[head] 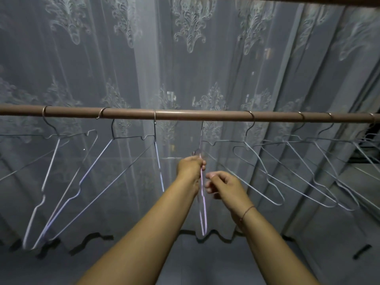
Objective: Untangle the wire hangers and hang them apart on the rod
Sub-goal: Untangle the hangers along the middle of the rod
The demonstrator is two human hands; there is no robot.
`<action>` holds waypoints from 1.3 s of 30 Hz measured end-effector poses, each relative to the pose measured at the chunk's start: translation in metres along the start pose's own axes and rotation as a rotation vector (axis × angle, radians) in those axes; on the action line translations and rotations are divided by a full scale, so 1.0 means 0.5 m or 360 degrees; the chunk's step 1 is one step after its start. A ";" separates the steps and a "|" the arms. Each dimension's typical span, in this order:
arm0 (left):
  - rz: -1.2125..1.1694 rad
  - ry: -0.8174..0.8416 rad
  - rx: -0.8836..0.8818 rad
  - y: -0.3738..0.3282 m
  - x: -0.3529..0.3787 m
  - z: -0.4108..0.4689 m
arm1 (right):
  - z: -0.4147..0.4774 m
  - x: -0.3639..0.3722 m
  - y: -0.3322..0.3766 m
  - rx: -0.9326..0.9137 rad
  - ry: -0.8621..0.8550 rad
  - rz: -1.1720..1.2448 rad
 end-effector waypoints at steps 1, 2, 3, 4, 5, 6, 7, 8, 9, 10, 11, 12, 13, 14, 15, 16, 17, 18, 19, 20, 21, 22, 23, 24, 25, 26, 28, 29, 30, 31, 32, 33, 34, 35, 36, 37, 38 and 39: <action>0.0030 -0.0004 -0.0030 0.023 -0.007 -0.004 | -0.001 -0.010 -0.017 0.0019 -0.0008 -0.0001; 0.0062 0.0004 -0.0064 0.047 -0.015 -0.010 | -0.001 -0.018 -0.035 0.0031 -0.0014 -0.0021; 0.0097 0.0019 -0.0099 0.069 -0.023 -0.018 | 0.000 -0.026 -0.050 0.0026 -0.0015 -0.0065; 0.0133 0.0028 -0.0128 0.090 -0.032 -0.026 | 0.002 -0.034 -0.065 0.0017 -0.0012 -0.0140; 0.0164 0.0031 -0.0150 0.109 -0.041 -0.035 | 0.004 -0.041 -0.081 0.0006 -0.0002 -0.0229; 0.0204 0.0032 -0.0154 0.127 -0.051 -0.041 | 0.005 -0.047 -0.098 -0.0002 0.0013 -0.0324; 0.0259 0.0039 -0.0144 0.142 -0.062 -0.046 | 0.006 -0.052 -0.111 -0.0020 0.0030 -0.0405; 0.0338 0.0054 -0.0126 0.154 -0.071 -0.050 | 0.007 -0.056 -0.123 -0.0035 0.0049 -0.0483; 0.0428 0.0077 -0.0105 0.164 -0.080 -0.053 | 0.007 -0.060 -0.133 -0.0060 0.0080 -0.0564; 0.0517 0.0103 -0.0072 0.173 -0.089 -0.054 | 0.007 -0.063 -0.142 -0.0086 0.0119 -0.0662; 0.0601 0.0121 -0.0033 0.180 -0.099 -0.053 | 0.006 -0.065 -0.150 -0.0126 0.0165 -0.0784; 0.0682 0.0129 0.0009 0.186 -0.108 -0.051 | 0.005 -0.068 -0.158 -0.0169 0.0208 -0.0917; 0.0768 0.0133 0.0046 0.190 -0.117 -0.049 | 0.005 -0.073 -0.164 -0.0216 0.0246 -0.1037; 0.0849 0.0141 0.0084 0.193 -0.125 -0.047 | 0.003 -0.078 -0.171 -0.0238 0.0284 -0.1134; 0.0925 0.0151 0.0115 0.195 -0.131 -0.046 | 0.002 -0.084 -0.174 -0.0250 0.0323 -0.1186; 0.0991 0.0165 0.0143 0.196 -0.137 -0.044 | -0.001 -0.091 -0.178 -0.0234 0.0361 -0.1200; 0.1046 0.0180 0.0170 0.197 -0.141 -0.042 | -0.004 -0.098 -0.182 -0.0212 0.0393 -0.1188; 0.1096 0.0191 0.0204 0.198 -0.144 -0.038 | -0.007 -0.105 -0.185 -0.0172 0.0416 -0.1171; 0.1142 0.0194 0.0228 0.199 -0.146 -0.036 | -0.011 -0.114 -0.187 -0.0137 0.0433 -0.1154; 0.1174 0.0191 0.0246 0.199 -0.146 -0.035 | -0.016 -0.122 -0.188 -0.0097 0.0445 -0.1144; 0.1198 0.0179 0.0260 0.198 -0.145 -0.035 | -0.022 -0.132 -0.189 -0.0060 0.0455 -0.1136; 0.1214 0.0164 0.0294 0.197 -0.143 -0.035 | -0.029 -0.142 -0.190 -0.0030 0.0468 -0.1134; 0.1244 0.0139 0.0321 0.195 -0.140 -0.036 | -0.037 -0.152 -0.192 -0.0009 0.0490 -0.1138; 0.1284 0.0106 0.0353 0.194 -0.136 -0.037 | -0.046 -0.160 -0.191 0.0023 0.0525 -0.1129; 0.1330 0.0071 0.0375 0.192 -0.131 -0.039 | -0.057 -0.166 -0.190 0.0062 0.0565 -0.1070; 0.1354 0.0035 0.0406 0.194 -0.126 -0.038 | -0.069 -0.169 -0.188 0.0120 0.0590 -0.0953; 0.1333 -0.0110 0.0448 0.195 -0.119 -0.044 | -0.096 -0.167 -0.179 0.0259 0.0537 -0.0620; 0.1288 -0.0243 0.0463 0.194 -0.116 -0.052 | -0.110 -0.163 -0.174 0.0303 0.0472 -0.0483; 0.1207 -0.0402 0.0502 0.192 -0.114 -0.062 | -0.122 -0.158 -0.170 0.0327 0.0404 -0.0385; 0.1089 -0.0510 0.0517 0.191 -0.109 -0.075 | -0.134 -0.152 -0.166 0.0333 0.0347 -0.0303; 0.0949 -0.0527 0.0503 0.190 -0.100 -0.088 | -0.144 -0.145 -0.165 0.0330 0.0302 -0.0243; 0.0788 -0.0446 0.0440 0.190 -0.084 -0.102 | -0.154 -0.136 -0.161 0.0318 0.0267 -0.0190; 0.0629 -0.0306 0.0390 0.188 -0.064 -0.116 | -0.160 -0.128 -0.155 0.0301 0.0241 -0.0156; 0.0482 -0.0161 0.0363 0.184 -0.044 -0.126 | -0.164 -0.120 -0.146 0.0279 0.0221 -0.0121; 0.0377 -0.0049 0.0356 0.175 -0.027 -0.136 | -0.166 -0.114 -0.135 0.0254 0.0203 -0.0085; 0.0304 0.0028 0.0368 0.164 -0.013 -0.143 | -0.166 -0.108 -0.121 0.0223 0.0186 -0.0045; 0.0262 0.0073 0.0391 0.151 -0.002 -0.147 | -0.165 -0.104 -0.105 0.0185 0.0177 -0.0014; 0.0221 0.0096 0.0417 0.137 0.006 -0.149 | -0.164 -0.100 -0.088 0.0139 0.0170 0.0006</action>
Point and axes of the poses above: each hand's wrist, its own z-axis towards the middle knuckle, its own x-axis out of the palm, y = z × x, the point moved 3 cm from there along z, towards the middle knuckle, and after that the axes turned 4 degrees about -x, right-handed, at the moved point
